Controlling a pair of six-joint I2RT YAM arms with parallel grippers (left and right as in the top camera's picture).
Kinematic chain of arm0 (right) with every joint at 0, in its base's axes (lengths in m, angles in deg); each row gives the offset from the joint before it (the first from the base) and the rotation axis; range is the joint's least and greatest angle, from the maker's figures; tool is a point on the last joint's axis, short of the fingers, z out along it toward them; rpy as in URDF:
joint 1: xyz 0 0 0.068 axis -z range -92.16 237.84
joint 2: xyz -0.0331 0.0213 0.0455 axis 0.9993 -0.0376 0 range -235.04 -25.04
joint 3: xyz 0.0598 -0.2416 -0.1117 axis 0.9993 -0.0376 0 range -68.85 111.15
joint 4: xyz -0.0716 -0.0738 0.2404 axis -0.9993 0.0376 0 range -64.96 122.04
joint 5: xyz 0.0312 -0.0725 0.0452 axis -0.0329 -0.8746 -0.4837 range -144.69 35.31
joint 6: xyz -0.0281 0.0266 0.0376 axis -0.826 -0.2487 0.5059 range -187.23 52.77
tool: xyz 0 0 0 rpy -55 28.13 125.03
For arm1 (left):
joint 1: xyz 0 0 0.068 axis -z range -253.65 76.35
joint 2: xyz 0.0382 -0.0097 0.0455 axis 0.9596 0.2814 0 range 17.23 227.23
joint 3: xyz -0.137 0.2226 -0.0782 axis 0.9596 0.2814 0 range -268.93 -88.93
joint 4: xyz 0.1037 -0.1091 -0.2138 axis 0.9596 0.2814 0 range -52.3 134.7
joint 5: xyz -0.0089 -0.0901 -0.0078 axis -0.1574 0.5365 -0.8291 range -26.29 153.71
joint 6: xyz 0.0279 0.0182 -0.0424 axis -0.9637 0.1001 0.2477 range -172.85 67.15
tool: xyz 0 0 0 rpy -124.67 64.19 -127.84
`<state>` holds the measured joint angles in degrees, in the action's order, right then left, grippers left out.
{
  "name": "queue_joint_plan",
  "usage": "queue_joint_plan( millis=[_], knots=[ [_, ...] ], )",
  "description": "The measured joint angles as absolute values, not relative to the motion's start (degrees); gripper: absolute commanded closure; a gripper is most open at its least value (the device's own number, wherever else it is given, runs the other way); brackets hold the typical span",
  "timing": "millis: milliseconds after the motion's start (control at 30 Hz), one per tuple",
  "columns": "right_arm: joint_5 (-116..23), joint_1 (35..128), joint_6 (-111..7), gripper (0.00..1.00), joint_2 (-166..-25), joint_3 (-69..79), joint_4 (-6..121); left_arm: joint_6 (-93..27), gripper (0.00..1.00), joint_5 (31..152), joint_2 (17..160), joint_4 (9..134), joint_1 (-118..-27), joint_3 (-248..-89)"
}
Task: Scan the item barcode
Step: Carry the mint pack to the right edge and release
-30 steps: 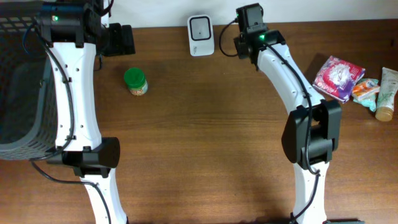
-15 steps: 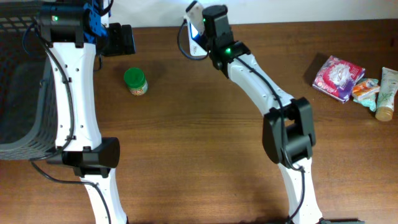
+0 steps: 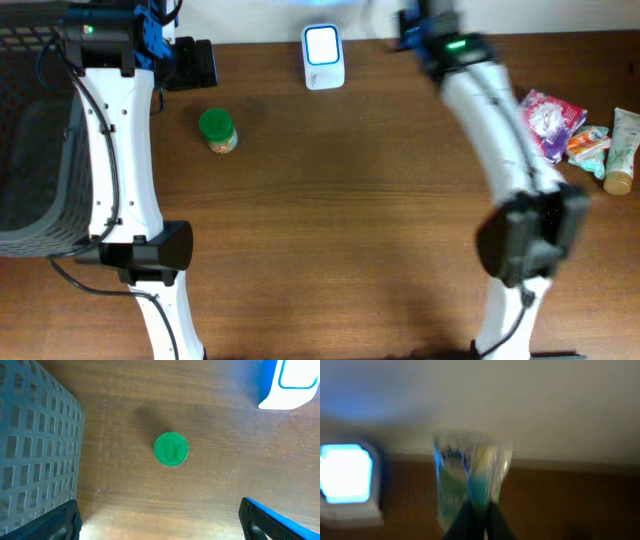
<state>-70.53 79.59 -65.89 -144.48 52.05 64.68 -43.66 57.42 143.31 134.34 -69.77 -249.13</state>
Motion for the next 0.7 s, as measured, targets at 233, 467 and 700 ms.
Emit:
queue_joint_plan(
  millis=[233,467,700],
  knots=[
    [-71.6,99.0,-61.5,0.96,-143.5,52.0,92.6,-43.7,0.01,57.4,143.3,134.4,-69.8,-249.1],
    [-61.4,109.1,-58.5,0.75,-144.1,51.9,95.8,-43.7,0.01,57.4,143.3,134.4,-69.8,-249.1],
    [-29.7,99.9,-58.3,0.28,-144.1,51.9,97.1,-43.7,0.01,57.4,143.3,134.4,-69.8,-249.1]
  ],
)
